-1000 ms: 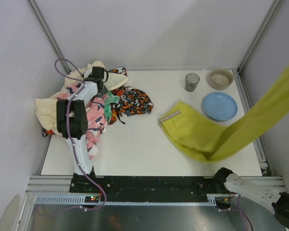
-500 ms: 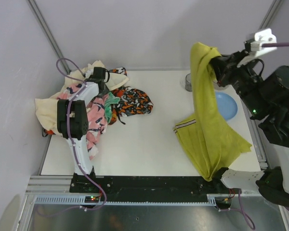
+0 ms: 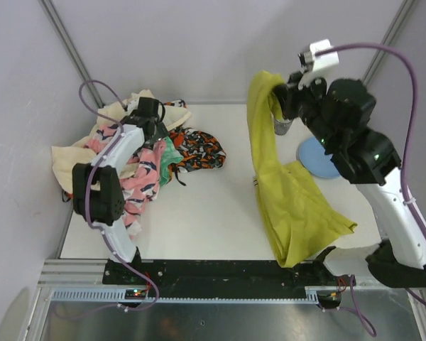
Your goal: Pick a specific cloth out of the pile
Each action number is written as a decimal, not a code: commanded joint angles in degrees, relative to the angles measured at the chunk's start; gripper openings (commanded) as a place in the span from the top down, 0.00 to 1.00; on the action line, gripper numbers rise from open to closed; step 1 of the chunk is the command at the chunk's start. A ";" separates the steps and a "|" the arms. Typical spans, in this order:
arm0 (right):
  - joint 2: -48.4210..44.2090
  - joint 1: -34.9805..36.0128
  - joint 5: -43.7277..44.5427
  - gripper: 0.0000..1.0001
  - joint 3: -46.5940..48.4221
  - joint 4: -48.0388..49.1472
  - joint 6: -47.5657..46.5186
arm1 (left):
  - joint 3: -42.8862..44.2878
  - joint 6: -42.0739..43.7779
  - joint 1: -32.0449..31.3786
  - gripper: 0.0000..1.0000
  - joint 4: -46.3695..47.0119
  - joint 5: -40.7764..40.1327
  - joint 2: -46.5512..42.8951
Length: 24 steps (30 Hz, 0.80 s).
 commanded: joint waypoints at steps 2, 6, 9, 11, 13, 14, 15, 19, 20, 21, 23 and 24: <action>-15.38 -8.13 14.81 1.00 -27.73 4.83 14.12 | -1.78 0.61 -1.44 0.00 -2.12 -2.01 -10.22; -26.63 -12.92 13.57 1.00 -46.66 -0.16 28.37 | -3.99 -0.03 -2.67 0.00 -2.07 -2.68 -14.26; -27.99 -13.45 5.63 1.00 -57.51 -1.44 31.88 | -6.14 -0.30 -4.01 0.00 -2.13 -2.93 -16.47; -25.70 -13.64 2.21 1.00 -62.16 -3.54 33.99 | -8.02 -0.73 -4.87 0.00 -2.14 -2.37 -17.83; -22.45 -14.39 0.93 1.00 -66.31 -4.11 36.43 | -10.14 -1.25 -5.72 0.00 -2.10 -1.77 -19.22; -20.75 -14.87 -0.30 1.00 -68.06 -3.58 37.51 | -11.16 -1.43 -6.32 0.00 -2.06 -1.62 -19.89; -19.41 -15.55 -1.49 1.00 -70.52 -1.60 38.27 | -12.20 -1.52 -7.19 0.00 -2.09 -1.55 -20.63; -11.65 -18.94 -10.26 1.00 -80.41 10.90 40.57 | -16.57 -2.16 -10.36 0.00 -2.10 -0.32 -25.43; -9.86 -19.74 -11.70 1.00 -81.57 12.89 40.50 | -17.50 -2.50 -10.88 0.00 -2.06 0.20 -26.82; -7.46 -20.31 -12.51 0.99 -82.37 14.81 40.43 | -18.49 -2.76 -11.40 0.00 -2.05 0.63 -28.18; -3.91 -20.87 -15.75 0.90 -82.97 17.92 39.60 | -20.31 -3.08 -12.37 0.00 -2.10 1.60 -30.71; -2.69 -21.05 -17.26 0.82 -83.07 19.39 39.05 | -21.17 -3.13 -12.72 0.00 -2.06 2.12 -32.14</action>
